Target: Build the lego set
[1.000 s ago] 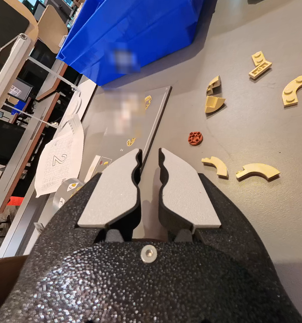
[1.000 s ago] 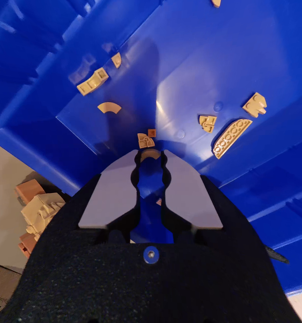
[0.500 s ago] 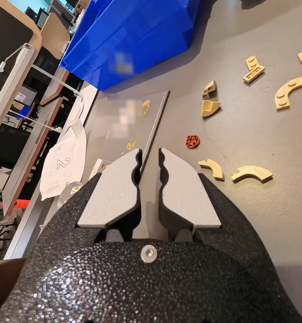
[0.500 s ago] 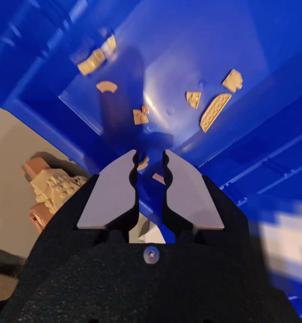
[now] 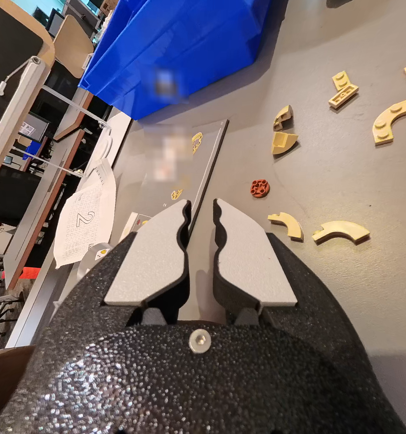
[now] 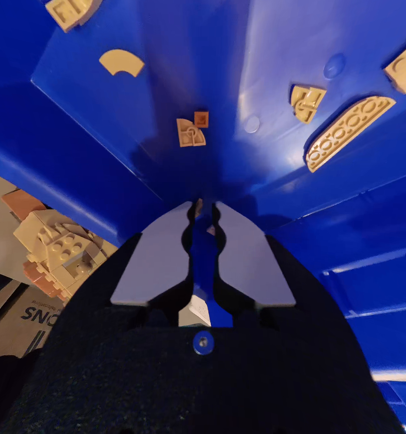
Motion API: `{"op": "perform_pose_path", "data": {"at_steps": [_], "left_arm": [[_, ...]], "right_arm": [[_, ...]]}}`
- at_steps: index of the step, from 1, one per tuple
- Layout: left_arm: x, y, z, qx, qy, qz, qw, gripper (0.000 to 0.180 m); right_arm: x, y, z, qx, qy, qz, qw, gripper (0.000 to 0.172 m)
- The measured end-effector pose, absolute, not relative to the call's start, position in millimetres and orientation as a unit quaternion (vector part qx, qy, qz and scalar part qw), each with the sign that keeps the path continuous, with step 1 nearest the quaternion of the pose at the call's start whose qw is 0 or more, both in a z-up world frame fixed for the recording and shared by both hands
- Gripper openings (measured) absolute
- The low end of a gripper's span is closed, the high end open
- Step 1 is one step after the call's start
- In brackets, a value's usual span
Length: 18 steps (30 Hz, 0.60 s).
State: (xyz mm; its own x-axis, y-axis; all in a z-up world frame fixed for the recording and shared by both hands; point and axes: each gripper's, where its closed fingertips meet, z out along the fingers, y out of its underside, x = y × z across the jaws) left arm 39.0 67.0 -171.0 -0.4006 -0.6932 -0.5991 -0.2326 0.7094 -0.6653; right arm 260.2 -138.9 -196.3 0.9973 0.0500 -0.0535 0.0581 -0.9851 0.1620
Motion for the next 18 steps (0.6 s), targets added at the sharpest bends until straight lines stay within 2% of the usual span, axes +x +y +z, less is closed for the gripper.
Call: {"op": "perform_pose_path", "data": {"at_steps": [1,7,18], "left_arm": [[39.1,66.8,-172.0,-0.29,0.8,-0.249,0.462,0.017],[39.1,65.3,-174.2,-0.288,0.803,-0.249,0.459,0.017],[39.8,66.4,-175.5,-0.292,0.803,-0.249,0.457,0.017]], "right_arm": [[260.1,-139.7,-199.2,0.996,0.027,-0.027,0.085,0.004],[257.8,-142.7,-201.7,0.994,0.039,-0.023,0.098,0.003],[257.9,-111.9,-150.6,0.998,0.049,-0.002,-0.033,0.003]]}}
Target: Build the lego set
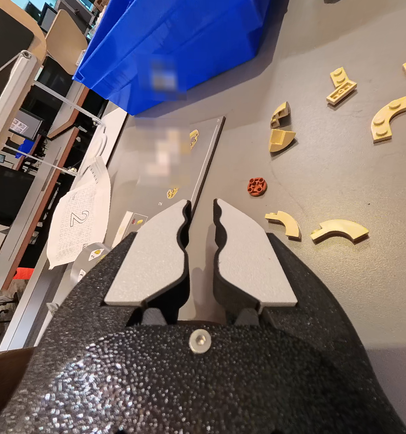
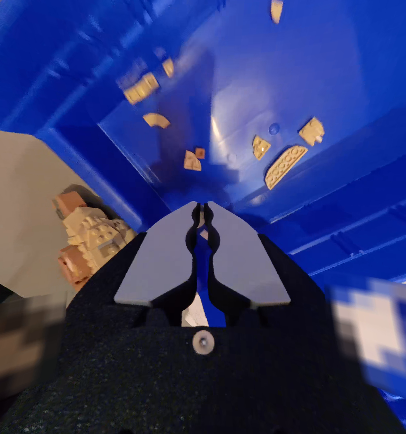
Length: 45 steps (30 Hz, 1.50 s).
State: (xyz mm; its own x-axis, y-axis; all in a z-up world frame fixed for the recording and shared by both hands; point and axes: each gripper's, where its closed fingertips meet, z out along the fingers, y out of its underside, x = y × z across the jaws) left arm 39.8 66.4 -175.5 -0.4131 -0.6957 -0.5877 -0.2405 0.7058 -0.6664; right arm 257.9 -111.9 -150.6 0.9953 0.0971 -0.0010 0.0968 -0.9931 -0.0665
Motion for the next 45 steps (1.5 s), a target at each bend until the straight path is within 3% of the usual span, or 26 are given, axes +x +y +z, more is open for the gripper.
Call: {"op": "perform_pose_path", "data": {"at_steps": [6,8,15,19,26,29,33,40,45], "left_arm": [[40.7,73.3,-174.3,-0.299,0.799,-0.249,0.459,0.017],[41.4,75.5,-175.7,-0.305,0.797,-0.252,0.456,0.017],[42.8,83.0,-176.1,-0.317,0.792,-0.247,0.46,0.017],[43.2,89.9,-175.7,-0.329,0.786,-0.238,0.467,0.017],[44.7,100.4,-177.5,-0.341,0.782,-0.222,0.473,0.017],[45.6,102.3,-179.1,-0.341,0.783,-0.213,0.475,0.017],[46.5,102.8,-179.1,-0.336,0.782,-0.206,0.483,0.016],[50.5,107.8,-178.8,-0.336,0.777,-0.191,0.496,0.014],[49.8,106.8,-178.7,-0.33,0.778,-0.188,0.501,0.013]], "right_arm": [[156.9,-45.1,-50.2,-0.935,-0.124,0.057,0.328,0.003],[102.4,-35.4,-47.4,-0.917,-0.166,0.067,0.357,0.003],[-11.0,0.2,-166.9,-0.933,-0.276,0.026,0.231,0.003],[-23.8,6.0,-202.6,-0.934,-0.296,0.022,0.197,0.003],[-9.0,-2.0,-155.0,-0.919,-0.273,0.073,0.274,0.028],[21.4,-21.7,-101.2,-0.903,-0.245,0.118,0.334,0.027],[136.3,-40.4,-57.3,-0.901,-0.185,0.014,0.392,0.023],[211.2,-56.5,-164.7,-0.958,-0.208,0.05,0.19,0.039],[204.0,-43.0,-181.1,-0.95,-0.233,0.068,0.197,0.048]]}}
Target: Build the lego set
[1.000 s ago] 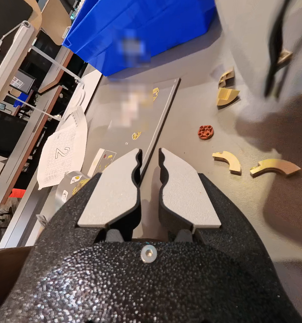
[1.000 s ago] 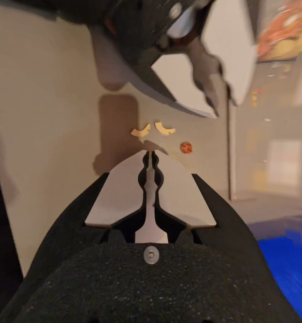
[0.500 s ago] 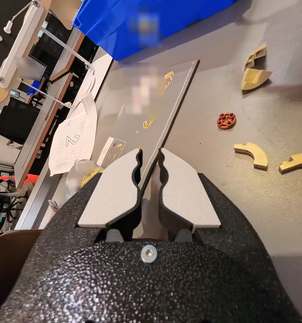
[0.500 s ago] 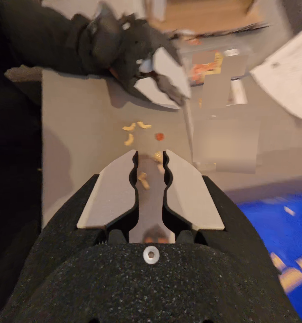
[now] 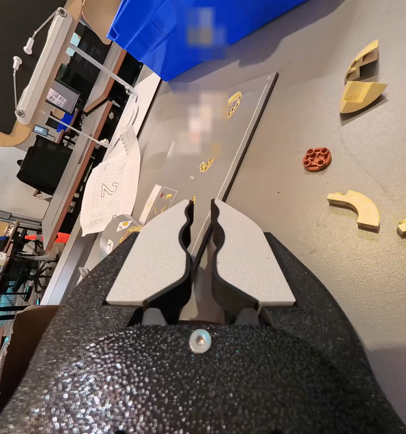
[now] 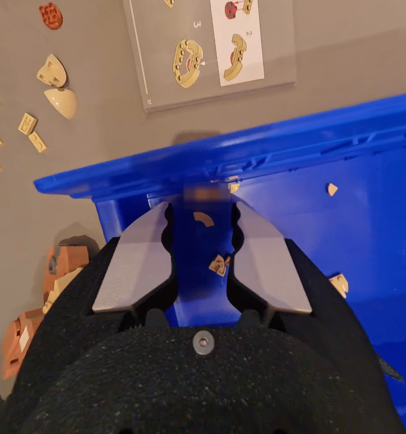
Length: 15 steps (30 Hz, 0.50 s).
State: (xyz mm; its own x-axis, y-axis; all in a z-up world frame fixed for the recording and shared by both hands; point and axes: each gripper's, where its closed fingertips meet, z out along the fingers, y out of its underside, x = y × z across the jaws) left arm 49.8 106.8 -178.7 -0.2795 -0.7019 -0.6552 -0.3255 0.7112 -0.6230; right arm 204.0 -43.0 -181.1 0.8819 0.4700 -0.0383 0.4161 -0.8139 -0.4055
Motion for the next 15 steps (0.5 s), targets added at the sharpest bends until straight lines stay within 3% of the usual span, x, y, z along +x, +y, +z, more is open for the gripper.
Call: {"op": "perform_pose_path", "data": {"at_steps": [3,6,10,15], "left_arm": [[49.7,106.6,-178.8,-0.33,0.778,-0.189,0.5,0.013],[48.9,105.4,-178.7,-0.327,0.779,-0.191,0.499,0.013],[46.0,103.8,-178.1,-0.325,0.781,-0.199,0.495,0.014],[41.8,103.8,-175.8,-0.332,0.778,-0.213,0.489,0.015]], "right_arm": [[199.9,-38.2,-187.6,-0.948,-0.24,0.082,0.192,0.048],[197.7,-38.6,-198.1,-0.951,-0.246,0.082,0.17,0.029],[198.0,-40.7,-190.0,-0.95,-0.232,0.089,0.189,0.027],[181.5,-54.8,-109.9,-0.881,-0.183,0.21,0.382,0.027]]}}
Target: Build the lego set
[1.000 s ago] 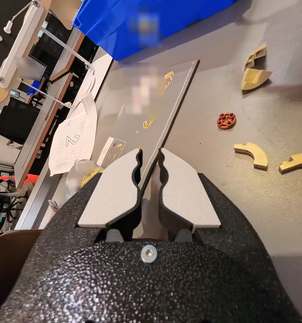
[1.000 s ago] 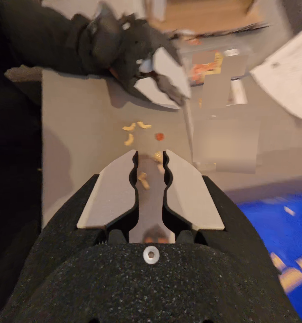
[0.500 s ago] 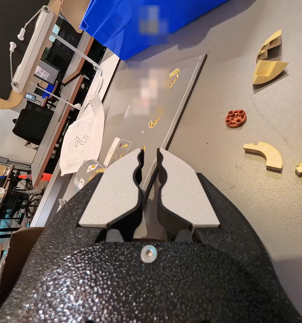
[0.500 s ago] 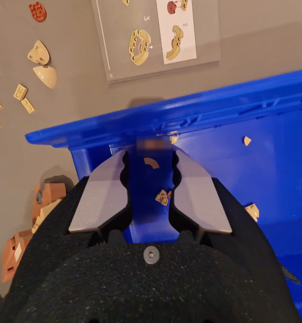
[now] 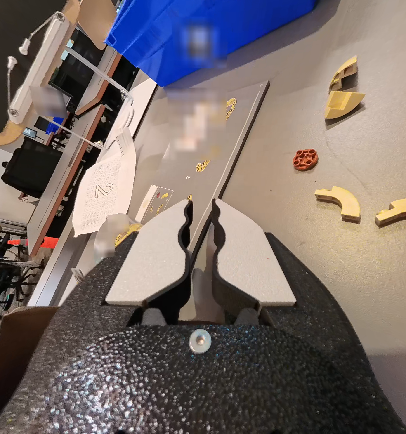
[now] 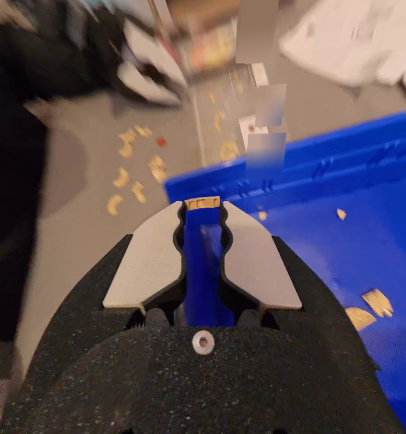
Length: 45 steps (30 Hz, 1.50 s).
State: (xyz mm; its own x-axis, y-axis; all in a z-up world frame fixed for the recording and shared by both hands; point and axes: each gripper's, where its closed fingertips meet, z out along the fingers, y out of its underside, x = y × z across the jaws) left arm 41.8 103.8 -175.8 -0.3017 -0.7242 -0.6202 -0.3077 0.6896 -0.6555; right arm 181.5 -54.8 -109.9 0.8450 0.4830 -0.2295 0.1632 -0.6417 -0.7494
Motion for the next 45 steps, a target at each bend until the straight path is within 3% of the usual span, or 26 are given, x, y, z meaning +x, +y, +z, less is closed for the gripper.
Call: {"op": "perform_pose_path", "data": {"at_steps": [4,8,14,21,28,35,45], "left_arm": [[40.1,102.4,-173.2,-0.34,0.774,-0.228,0.483,0.015],[38.3,96.8,-171.9,-0.335,0.776,-0.234,0.48,0.015],[34.9,91.7,-168.9,-0.311,0.787,-0.213,0.489,0.016],[31.9,93.0,-165.9,-0.304,0.79,-0.205,0.492,0.016],[25.9,81.7,-166.8,-0.275,0.804,-0.2,0.488,0.017],[22.4,54.0,-161.3,-0.263,0.8,-0.262,0.471,0.017],[8.3,-4.2,-122.5,-0.248,0.748,-0.444,0.426,0.016]], "right_arm": [[157.7,-81.5,-26.6,-0.737,-0.154,0.366,0.547,0.027],[148.0,-85.5,-7.6,-0.699,-0.129,0.388,0.587,0.027],[80.7,-41.6,-72.1,-0.847,-0.17,0.193,0.466,0.027],[-10.8,-0.8,-161.6,-0.905,-0.272,0.073,0.321,0.027],[-5.2,3.7,-182.8,-0.917,-0.219,0.08,0.323,0.032],[-11.6,9.1,-144.2,-0.873,-0.147,0.129,0.446,0.059],[-6.5,3.7,22.5,-0.561,-0.024,0.239,0.792,0.075]]}}
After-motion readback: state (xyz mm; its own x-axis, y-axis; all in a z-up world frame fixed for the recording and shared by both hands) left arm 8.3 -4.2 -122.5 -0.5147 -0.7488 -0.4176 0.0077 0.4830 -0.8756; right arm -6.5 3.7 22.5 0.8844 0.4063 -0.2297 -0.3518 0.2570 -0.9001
